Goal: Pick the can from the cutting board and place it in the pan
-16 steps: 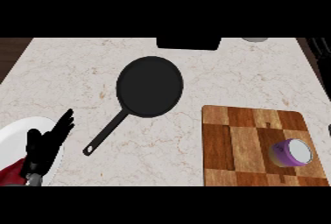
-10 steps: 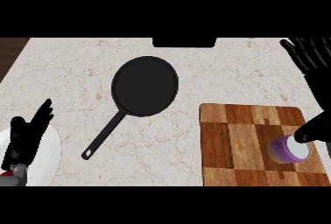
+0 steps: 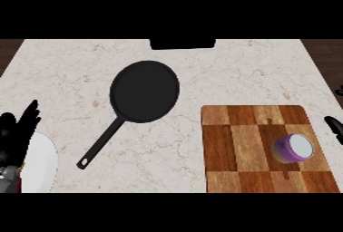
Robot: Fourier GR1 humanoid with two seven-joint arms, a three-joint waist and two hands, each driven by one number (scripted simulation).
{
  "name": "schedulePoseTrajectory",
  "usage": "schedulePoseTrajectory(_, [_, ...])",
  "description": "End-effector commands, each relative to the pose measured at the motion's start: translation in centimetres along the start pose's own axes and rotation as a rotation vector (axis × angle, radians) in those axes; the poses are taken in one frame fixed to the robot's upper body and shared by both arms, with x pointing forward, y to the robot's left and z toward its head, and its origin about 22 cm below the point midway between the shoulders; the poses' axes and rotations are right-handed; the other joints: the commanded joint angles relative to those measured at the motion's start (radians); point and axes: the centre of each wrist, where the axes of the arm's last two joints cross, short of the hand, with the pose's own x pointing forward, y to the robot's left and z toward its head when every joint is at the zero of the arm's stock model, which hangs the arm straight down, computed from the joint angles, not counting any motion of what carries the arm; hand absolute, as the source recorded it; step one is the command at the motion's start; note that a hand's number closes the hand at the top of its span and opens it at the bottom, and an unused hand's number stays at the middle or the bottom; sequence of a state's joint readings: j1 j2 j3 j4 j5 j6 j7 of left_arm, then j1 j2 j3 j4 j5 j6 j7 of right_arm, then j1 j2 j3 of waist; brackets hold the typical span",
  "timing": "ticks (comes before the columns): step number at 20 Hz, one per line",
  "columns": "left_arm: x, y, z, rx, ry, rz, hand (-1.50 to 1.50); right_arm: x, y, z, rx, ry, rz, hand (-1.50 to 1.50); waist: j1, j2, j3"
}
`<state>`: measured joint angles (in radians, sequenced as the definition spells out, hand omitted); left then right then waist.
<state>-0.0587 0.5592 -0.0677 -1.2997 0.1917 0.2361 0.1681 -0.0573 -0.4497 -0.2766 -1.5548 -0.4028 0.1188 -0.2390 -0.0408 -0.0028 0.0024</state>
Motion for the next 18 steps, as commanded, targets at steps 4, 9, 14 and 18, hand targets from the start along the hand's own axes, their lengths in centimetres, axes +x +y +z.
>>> schedulePoseTrajectory(4, [1.9,-2.3,-1.2,0.007,-0.014,-0.016,0.00,2.7,-4.5,4.7,0.146,-0.020,0.136,-1.50,0.018,0.002,-0.003])
schedulePoseTrajectory(9, [0.4,-2.0,-0.2,-0.008,-0.005,-0.022,0.00,7.3,-4.3,1.8,0.225,0.076,0.429,-1.50,0.033,0.001,-0.004])
schedulePoseTrajectory(14, [1.8,-2.1,-0.7,-0.023,-0.016,-0.022,0.00,11.2,-2.7,-0.3,0.411,0.213,0.769,-1.50,0.042,0.003,-0.006])
schedulePoseTrajectory(18, [1.1,-2.4,-0.7,-0.041,-0.011,-0.026,0.00,13.5,-0.7,-2.0,0.514,0.335,0.929,-1.50,0.052,0.005,-0.006])
